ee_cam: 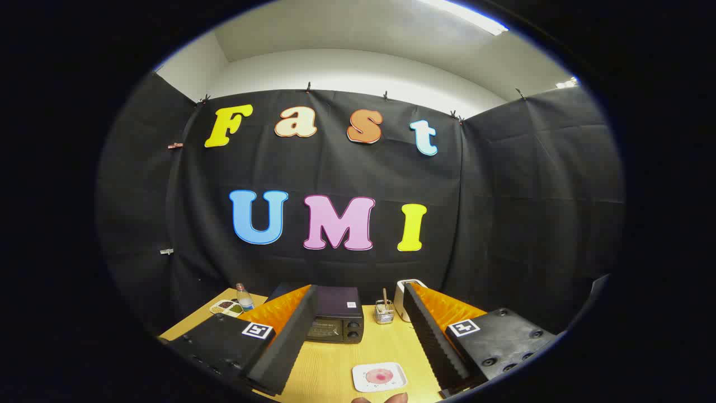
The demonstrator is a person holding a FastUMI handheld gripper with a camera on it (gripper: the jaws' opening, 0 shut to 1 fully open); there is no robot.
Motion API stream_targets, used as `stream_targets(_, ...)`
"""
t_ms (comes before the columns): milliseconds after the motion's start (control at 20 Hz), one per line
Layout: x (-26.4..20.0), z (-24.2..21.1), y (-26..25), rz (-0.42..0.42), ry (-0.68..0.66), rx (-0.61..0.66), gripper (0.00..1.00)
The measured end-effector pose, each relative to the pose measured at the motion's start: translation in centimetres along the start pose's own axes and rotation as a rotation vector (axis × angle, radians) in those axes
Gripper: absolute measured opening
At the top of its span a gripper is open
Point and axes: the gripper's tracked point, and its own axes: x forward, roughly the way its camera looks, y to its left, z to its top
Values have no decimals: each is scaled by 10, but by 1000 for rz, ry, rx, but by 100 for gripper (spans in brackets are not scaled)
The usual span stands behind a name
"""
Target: Open the toaster oven, put the food inside, and close the toaster oven door.
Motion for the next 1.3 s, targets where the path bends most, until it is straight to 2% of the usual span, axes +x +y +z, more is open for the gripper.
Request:
stream_targets(700, 7, -10, 10, 17, 28, -8, 97)
stream_targets(950, 41, -40, 50, 59, 94, -14, 97)
stream_targets(1300, 109, -94, 108, 103, 157, 102, 98)
